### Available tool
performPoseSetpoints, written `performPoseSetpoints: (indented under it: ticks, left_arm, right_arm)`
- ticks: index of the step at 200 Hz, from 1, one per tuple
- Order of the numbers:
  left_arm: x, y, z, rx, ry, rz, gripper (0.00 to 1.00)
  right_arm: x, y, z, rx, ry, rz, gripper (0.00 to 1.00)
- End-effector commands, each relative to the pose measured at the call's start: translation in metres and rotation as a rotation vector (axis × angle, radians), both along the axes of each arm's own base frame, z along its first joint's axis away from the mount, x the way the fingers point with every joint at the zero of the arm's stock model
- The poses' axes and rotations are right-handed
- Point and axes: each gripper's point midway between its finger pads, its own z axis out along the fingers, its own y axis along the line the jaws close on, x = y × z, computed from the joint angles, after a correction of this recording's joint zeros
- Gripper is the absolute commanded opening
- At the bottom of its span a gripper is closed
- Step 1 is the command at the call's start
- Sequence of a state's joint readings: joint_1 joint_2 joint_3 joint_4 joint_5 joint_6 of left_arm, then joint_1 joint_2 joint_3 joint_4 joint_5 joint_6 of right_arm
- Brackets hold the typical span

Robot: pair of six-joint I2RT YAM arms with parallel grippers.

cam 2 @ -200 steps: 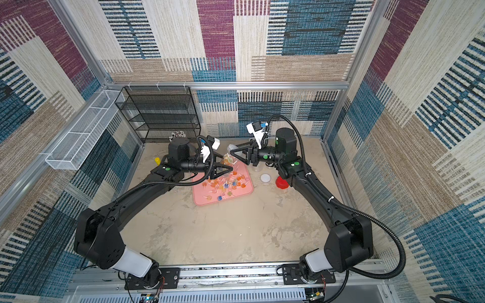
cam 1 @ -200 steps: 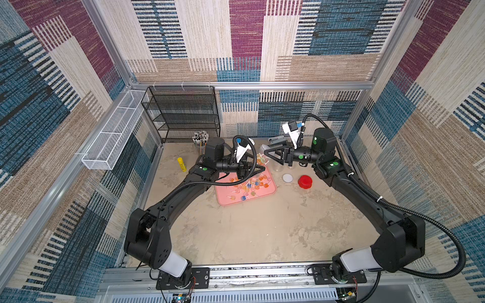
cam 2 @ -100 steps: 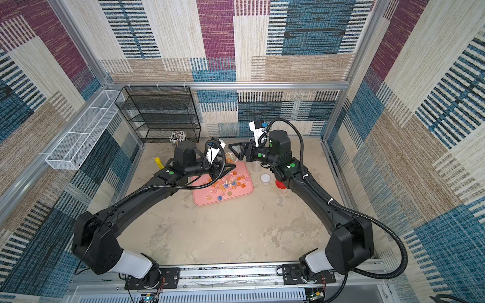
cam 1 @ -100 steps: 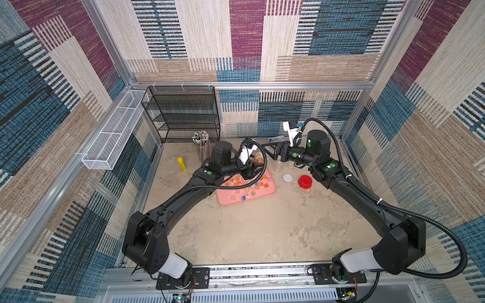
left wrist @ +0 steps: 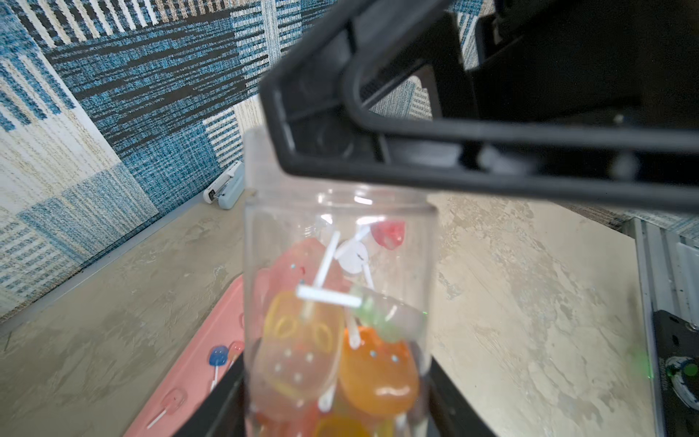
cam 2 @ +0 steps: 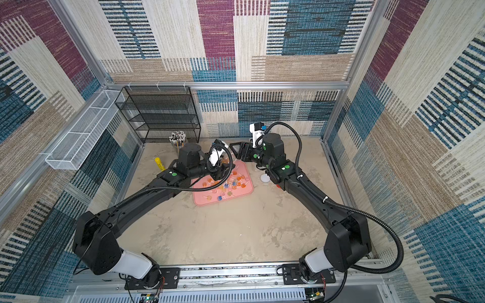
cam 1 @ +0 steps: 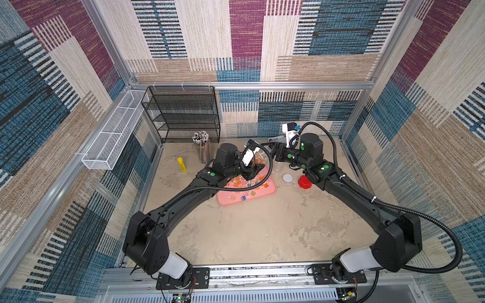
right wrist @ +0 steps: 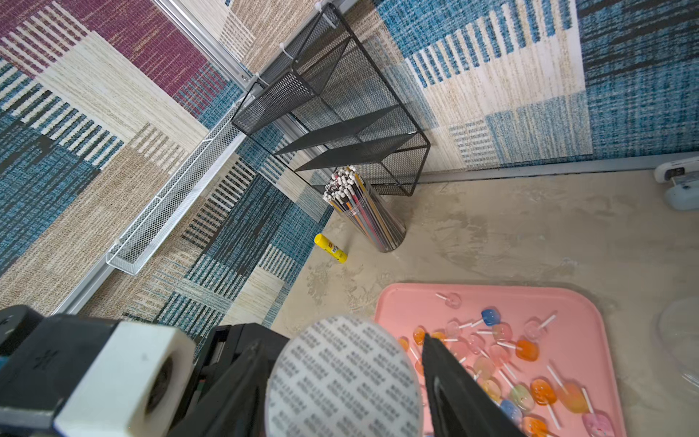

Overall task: Pour the candies out of the jar
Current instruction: Unscrew the lid from the jar.

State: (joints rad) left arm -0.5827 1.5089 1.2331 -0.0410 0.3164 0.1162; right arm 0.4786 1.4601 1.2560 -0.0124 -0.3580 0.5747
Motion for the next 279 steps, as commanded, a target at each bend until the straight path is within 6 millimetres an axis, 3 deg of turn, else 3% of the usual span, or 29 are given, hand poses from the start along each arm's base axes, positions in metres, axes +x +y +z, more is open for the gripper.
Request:
performPoseSetpoints:
  ticks: [1, 58, 84, 158, 185, 241, 268, 279]
  left_arm:
    - [0.002, 0.000, 0.009, -0.002, -0.050, 0.000, 0.00]
    - [0.003, 0.001, 0.009, -0.007, -0.054, 0.012, 0.00]
    - [0.003, 0.002, 0.010, -0.012, -0.059, 0.018, 0.00]
    - [0.000, 0.003, 0.014, -0.019, -0.069, 0.016, 0.00]
    - [0.000, 0.003, 0.014, -0.022, -0.070, 0.019, 0.00]
    - [0.004, 0.005, 0.016, -0.039, -0.069, 0.033, 0.00]
    - [-0.014, -0.001, 0.032, -0.154, -0.049, -0.164, 0.00]
    - [-0.032, -0.004, 0.045, -0.231, -0.017, -0.306, 0.00]
  right_arm:
    - [0.002, 0.002, 0.008, 0.024, -0.027, -0.001, 0.70]
    - [-0.002, 0.007, 0.012, 0.054, -0.032, 0.040, 0.68]
    - [-0.001, 0.008, 0.007, 0.047, -0.019, 0.040, 0.72]
    - [0.003, 0.007, -0.001, 0.035, -0.004, 0.022, 0.71]
    - [0.001, 0.009, 0.002, 0.044, -0.013, 0.036, 0.57]
    - [-0.010, 0.015, 0.014, 0.059, -0.065, 0.110, 0.43]
    - [-0.027, 0.014, 0.033, 0.032, -0.198, 0.212, 0.36]
    - [-0.035, 0.008, 0.040, 0.039, -0.242, 0.256, 0.35]
